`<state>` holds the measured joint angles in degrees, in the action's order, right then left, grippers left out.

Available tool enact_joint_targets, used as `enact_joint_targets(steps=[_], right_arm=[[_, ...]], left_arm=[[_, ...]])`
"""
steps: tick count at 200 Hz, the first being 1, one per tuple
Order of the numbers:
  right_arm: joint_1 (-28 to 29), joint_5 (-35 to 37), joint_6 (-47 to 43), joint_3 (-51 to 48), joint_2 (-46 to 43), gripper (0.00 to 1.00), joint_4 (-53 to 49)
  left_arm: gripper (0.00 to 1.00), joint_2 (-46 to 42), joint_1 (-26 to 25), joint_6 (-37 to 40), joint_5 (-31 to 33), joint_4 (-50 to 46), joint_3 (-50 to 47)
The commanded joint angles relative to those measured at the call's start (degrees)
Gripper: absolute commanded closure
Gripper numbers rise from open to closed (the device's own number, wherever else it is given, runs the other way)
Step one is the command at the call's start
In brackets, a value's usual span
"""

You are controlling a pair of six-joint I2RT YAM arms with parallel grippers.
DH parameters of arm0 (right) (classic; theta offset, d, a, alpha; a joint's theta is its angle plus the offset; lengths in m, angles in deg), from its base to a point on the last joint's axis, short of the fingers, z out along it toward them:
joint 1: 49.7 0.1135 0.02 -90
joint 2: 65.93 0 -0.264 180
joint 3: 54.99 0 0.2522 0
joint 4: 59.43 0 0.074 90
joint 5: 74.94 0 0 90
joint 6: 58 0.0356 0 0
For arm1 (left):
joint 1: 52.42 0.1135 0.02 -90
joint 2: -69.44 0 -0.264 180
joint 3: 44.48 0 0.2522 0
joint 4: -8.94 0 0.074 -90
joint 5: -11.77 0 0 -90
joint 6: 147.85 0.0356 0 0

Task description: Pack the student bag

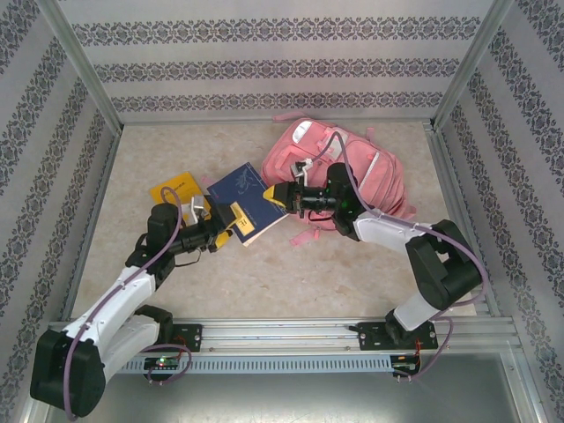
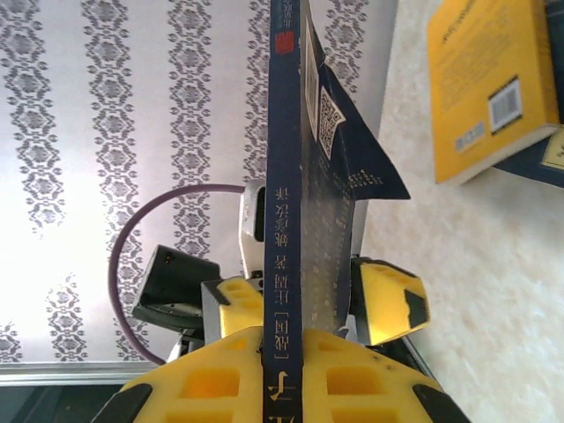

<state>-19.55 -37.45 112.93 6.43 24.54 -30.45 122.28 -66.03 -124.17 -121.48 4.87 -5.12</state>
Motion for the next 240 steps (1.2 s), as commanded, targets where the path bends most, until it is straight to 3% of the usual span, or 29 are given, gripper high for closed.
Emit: enact_joint_targets(steps=[1,28,66,109,176,189,213,240], right_arm=[[0.43,1.34,4.06,-0.82,-2.67,1.00,7.38],[0.96,1.81,5.30,-1.43,-3.48,1.00,9.04],[0.23,2.02,2.55,-2.94,-4.52,1.00,6.15],[-1.23,2.59,1.26,-3.99,-4.49,1.00,4.99],[-2.32,2.98,-1.18,-1.85,-4.29,1.00,0.90],[-2.77,4.06,-1.37,-2.16,-4.82,0.91,0.21],[-2.40,7.54,-2.26,-3.94,-6.76,0.63,0.15],[0.86,13.03,-1.03,-7.89,-8.23,0.40,5.13]], left_arm=[[0.10,2.12,1.25,-1.15,1.32,8.26,3.07],[0.22,5.58,1.75,-4.04,1.24,14.88,5.20],[0.52,6.81,1.71,-5.60,0.93,18.15,7.61],[0.79,6.41,1.74,-7.65,-0.06,22.07,6.07],[0.93,6.92,1.47,-7.07,-1.21,24.24,5.25],[1.00,6.65,1.46,-7.08,-0.63,24.23,5.37],[1.00,5.84,1.43,-8.87,3.35,25.58,4.56],[1.00,5.33,1.31,-11.31,8.36,28.36,3.68]])
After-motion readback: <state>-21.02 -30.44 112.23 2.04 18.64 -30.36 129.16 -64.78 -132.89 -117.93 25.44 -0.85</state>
